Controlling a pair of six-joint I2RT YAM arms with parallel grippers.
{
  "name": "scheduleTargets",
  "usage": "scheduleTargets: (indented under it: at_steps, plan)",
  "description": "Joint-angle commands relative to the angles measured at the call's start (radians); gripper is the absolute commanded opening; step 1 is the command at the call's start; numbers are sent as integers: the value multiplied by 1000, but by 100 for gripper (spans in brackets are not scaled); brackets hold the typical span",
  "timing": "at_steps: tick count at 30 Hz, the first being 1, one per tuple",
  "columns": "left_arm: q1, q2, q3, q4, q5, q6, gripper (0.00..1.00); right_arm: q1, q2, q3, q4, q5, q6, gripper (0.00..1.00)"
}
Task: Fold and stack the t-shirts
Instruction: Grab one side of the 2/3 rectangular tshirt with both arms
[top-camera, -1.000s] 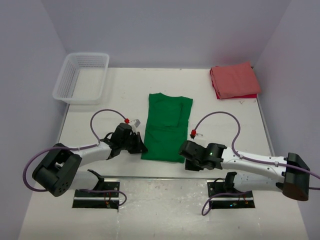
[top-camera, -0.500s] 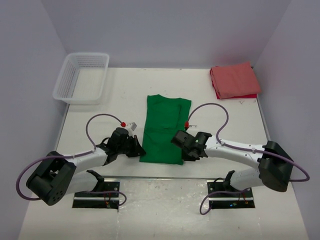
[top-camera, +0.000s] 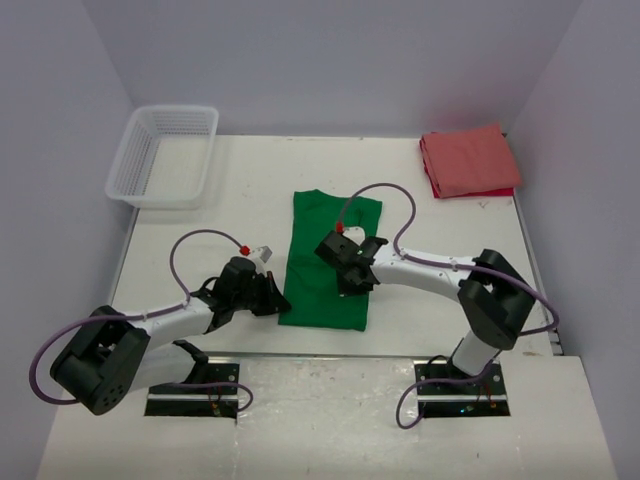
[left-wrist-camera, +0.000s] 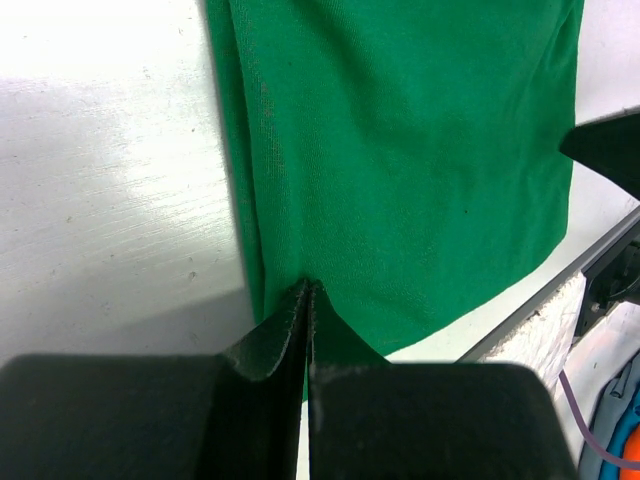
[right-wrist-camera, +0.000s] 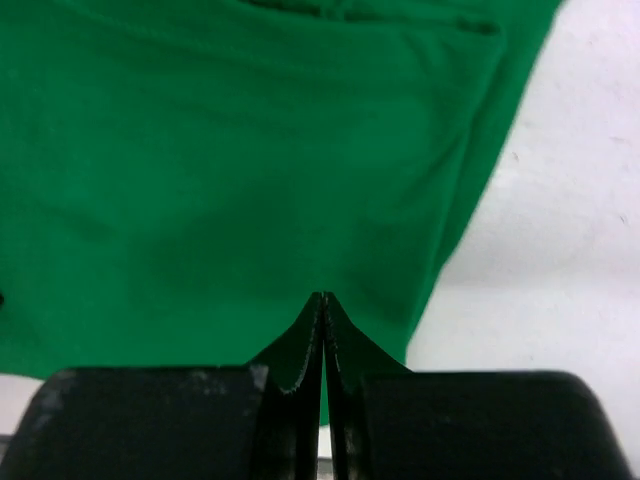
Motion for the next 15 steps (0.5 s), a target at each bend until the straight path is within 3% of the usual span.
scheduleTargets:
  at_steps: [1, 15]
  plan:
    - [-5, 3, -24, -55, -30, 4, 0, -23, 61, 79, 36, -16, -68, 0]
    - [-5, -19, -42, -58, -27, -10, 0, -89, 366, 297, 65, -210, -203, 0]
